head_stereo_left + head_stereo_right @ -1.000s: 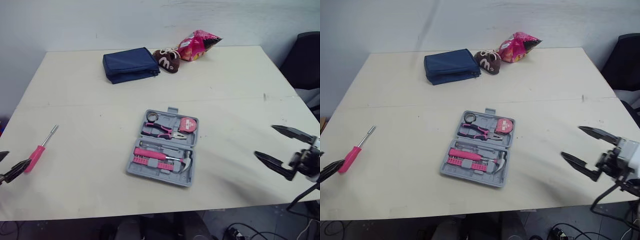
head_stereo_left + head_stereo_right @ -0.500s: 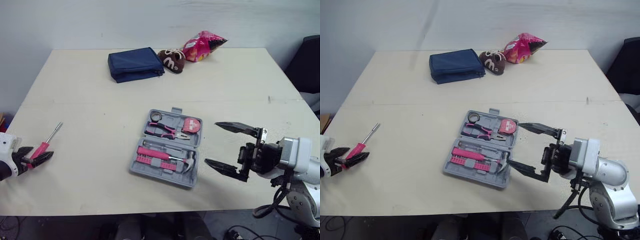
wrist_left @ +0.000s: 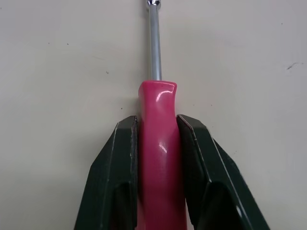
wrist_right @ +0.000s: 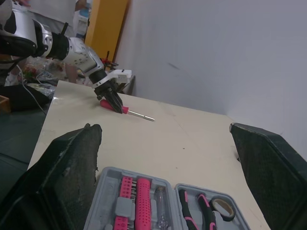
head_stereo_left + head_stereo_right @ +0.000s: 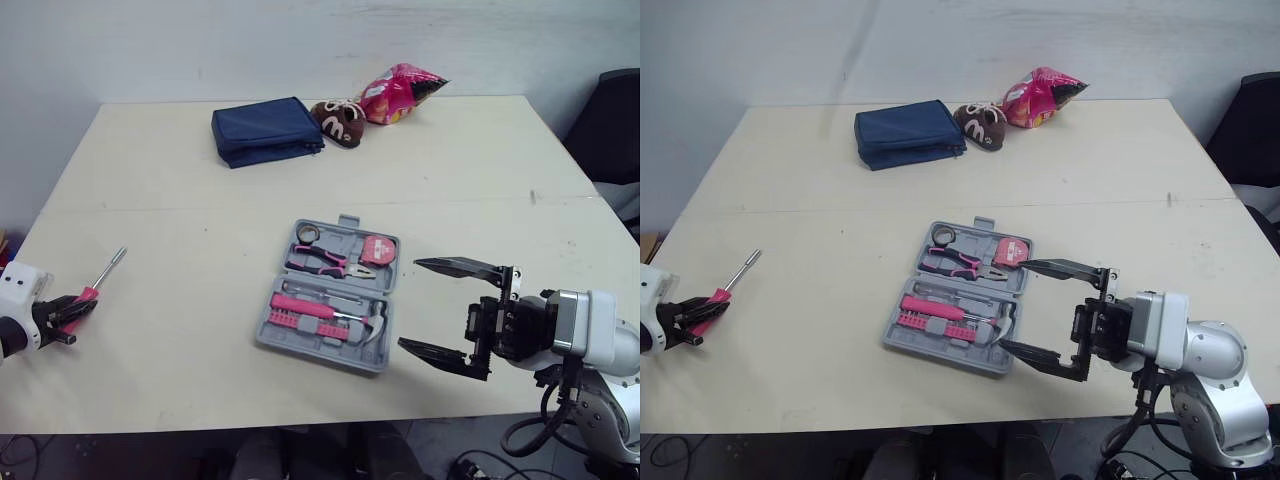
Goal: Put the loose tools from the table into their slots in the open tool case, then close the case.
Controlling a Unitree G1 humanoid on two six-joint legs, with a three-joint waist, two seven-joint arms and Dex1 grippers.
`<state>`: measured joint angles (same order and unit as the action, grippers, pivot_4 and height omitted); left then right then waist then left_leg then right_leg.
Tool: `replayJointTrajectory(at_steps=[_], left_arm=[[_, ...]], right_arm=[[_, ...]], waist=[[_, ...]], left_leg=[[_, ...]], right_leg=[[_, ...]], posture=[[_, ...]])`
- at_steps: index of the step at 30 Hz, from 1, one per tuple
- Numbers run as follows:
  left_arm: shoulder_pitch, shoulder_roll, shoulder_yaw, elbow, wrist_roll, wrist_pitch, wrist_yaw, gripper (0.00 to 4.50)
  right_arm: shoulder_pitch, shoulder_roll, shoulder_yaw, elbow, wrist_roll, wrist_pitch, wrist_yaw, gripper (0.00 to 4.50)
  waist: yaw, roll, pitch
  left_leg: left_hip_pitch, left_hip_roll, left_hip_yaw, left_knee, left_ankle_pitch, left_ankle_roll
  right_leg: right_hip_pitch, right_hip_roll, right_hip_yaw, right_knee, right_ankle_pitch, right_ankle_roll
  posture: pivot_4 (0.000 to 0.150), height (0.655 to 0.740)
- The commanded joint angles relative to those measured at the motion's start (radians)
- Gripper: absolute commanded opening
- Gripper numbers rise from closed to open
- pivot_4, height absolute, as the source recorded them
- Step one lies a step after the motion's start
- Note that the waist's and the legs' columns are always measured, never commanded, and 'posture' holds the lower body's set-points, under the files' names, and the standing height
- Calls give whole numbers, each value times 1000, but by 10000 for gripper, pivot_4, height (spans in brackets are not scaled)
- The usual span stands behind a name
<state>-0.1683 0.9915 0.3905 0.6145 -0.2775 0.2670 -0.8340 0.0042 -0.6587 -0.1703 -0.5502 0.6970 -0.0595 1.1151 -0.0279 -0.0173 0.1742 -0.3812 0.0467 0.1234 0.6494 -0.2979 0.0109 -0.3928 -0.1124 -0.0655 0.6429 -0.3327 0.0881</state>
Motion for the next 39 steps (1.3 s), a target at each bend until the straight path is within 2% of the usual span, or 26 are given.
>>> replayJointTrajectory(at_steps=[1, 5, 7, 12, 14, 16, 21, 27, 33, 39], left_arm=[[28, -19, 31, -133, -30, -84, -42, 5422], [73, -47, 5, -446, -83, -176, -149, 5422], [62, -58, -28, -556, -119, -166, -202, 5422], [-16, -37, -188, -776, -180, -64, -333, 5422], [-65, -7, -289, -850, -152, -26, -389, 5422], [-117, -1, -355, -875, -120, -14, -408, 5422], [-292, -77, -577, -966, -54, 133, -395, 5422], [-400, -129, -730, -977, 76, 181, -380, 5422], [-415, -174, -820, -1000, 142, 212, -377, 5422], [-428, -219, -864, -939, 209, 179, -366, 5422]], right_arm=[[-8, -29, -52, 7, -2, -15, 17, 45000], [-6, -66, -95, 61, 7, -21, 63, 45000], [-2, -75, -96, 78, 7, -26, 93, 45000], [41, -86, -90, 107, 9, -33, 175, 45000], [61, -101, -94, 116, 4, -23, 197, 45000], [73, -111, -98, 119, 7, -7, 202, 45000], [121, -118, -98, 111, -14, -3, 201, 45000], [143, -108, -104, 89, -28, -6, 160, 45000], [173, -102, -111, 57, -37, -13, 124, 45000], [193, -99, -115, 33, -37, -13, 99, 45000]], waist=[[1, 0, 0], [11, -6, 0], [14, -7, 0], [18, -6, 1], [16, -5, 1], [16, -4, 2], [27, -4, 2], [27, -4, 3], [26, -4, 3], [28, -3, 3]], left_leg=[[0, 0, 0, 0, 0, 0], [-3, -1, -2, 2, 0, 0], [-4, 0, -3, 3, 0, 0], [-4, -1, -2, 2, 0, 0], [-4, 0, -2, 2, 1, -1], [-4, -1, 0, 3, 2, -2], [-4, 0, -1, 6, 2, -2], [-5, 1, 0, 11, 2, -3], [-5, 2, 0, 12, 2, -3], [-6, 2, -1, 13, 2, -3]], right_leg=[[0, -1, 0, 0, 0, 0], [0, -2, -2, -1, 0, 0], [0, -2, -2, -2, 0, 0], [0, -1, -2, -1, 0, 0], [0, 0, -2, -2, 0, 0], [0, 1, -1, -1, 0, 0], [1, 9, -1, -1, 0, 0], [0, 13, 3, 0, 0, 1], [1, 14, 4, 0, 0, 1], [1, 14, 4, 0, 0, 1]], posture=[[1500, 7400], [1500, 7400], [1500, 7400], [1500, 7400], [1500, 7400], [1500, 7400], [1500, 7400], [1500, 7400], [1500, 7400], [1500, 7400]])
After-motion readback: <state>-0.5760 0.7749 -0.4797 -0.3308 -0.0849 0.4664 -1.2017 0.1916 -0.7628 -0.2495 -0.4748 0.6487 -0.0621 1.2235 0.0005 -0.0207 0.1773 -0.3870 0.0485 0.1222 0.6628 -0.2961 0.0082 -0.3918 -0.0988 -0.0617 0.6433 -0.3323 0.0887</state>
